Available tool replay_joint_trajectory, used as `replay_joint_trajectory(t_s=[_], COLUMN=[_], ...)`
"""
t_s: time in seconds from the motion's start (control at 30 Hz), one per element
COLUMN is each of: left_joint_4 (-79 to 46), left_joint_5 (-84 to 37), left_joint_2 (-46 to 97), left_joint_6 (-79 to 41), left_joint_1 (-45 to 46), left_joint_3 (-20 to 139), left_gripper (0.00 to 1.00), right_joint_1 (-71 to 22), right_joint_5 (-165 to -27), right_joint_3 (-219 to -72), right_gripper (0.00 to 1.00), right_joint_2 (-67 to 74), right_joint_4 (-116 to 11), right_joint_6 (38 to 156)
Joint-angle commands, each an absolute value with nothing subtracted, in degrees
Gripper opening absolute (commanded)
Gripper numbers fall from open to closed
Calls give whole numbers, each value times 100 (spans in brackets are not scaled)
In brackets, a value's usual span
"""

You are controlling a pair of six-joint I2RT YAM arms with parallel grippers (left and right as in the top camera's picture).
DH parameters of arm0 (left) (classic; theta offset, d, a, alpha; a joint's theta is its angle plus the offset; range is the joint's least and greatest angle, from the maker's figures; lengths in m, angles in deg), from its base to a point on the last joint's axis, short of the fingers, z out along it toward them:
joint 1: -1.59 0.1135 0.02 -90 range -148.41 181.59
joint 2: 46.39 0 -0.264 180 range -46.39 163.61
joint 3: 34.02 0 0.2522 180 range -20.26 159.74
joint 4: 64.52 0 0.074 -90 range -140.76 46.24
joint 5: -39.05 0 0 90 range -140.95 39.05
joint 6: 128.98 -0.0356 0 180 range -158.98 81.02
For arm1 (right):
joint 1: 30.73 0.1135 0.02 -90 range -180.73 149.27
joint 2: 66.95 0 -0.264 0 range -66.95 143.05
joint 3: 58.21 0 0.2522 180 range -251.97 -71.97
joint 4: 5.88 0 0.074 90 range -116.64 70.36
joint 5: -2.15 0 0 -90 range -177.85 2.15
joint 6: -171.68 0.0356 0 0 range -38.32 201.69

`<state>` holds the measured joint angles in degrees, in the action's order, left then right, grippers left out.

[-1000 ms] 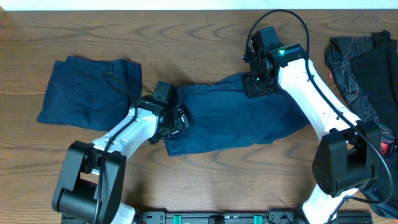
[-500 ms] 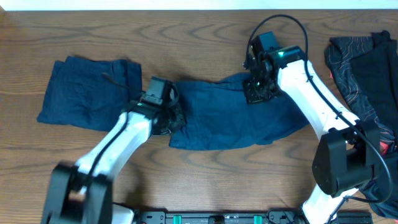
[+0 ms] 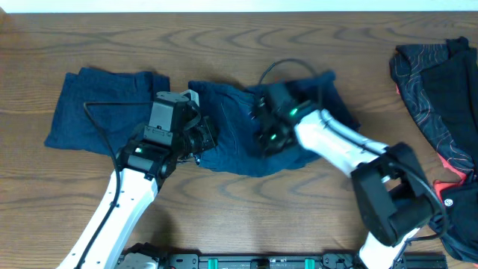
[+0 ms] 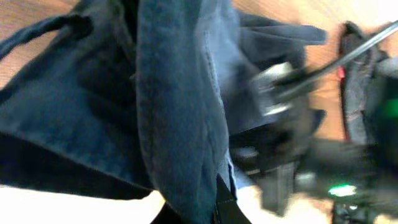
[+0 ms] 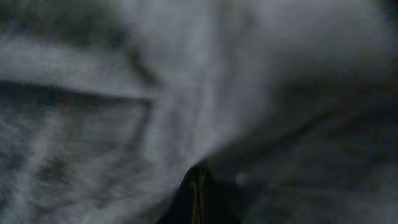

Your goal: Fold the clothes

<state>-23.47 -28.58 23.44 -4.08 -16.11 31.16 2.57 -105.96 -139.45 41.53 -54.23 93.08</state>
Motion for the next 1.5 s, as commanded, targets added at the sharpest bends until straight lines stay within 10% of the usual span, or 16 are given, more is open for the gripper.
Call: replay_joint_trajectory(t_s=[0.0,0.43,1.0,1.47], left_joint_4=[-2365,-2181,-2426,-4271], left_joint_5=[-2451,-2443,-2633,-2652], left_joint_2=[2119,1992,2663,3620], left_joint_6=[-264,-69,-220,337], left_joint_1=[-1582,-1584,-1781,-2891], left_joint_3=[3585,3889,3889,3889], left_gripper=[6,6,6,6], right_joint_1=[648,1706,-1019,-1360], right_joint_5=[-10705,-9571,-8417,-8981], right_joint_3=[-13650,-13574,-13445,-12251], right_gripper=[1,3,4,3], right_joint_2=[4193,4136,2643,3539], right_joint_4=[-5005,-3954,-6406,-5477], right_joint_6=[9813,10572,9868,9689])
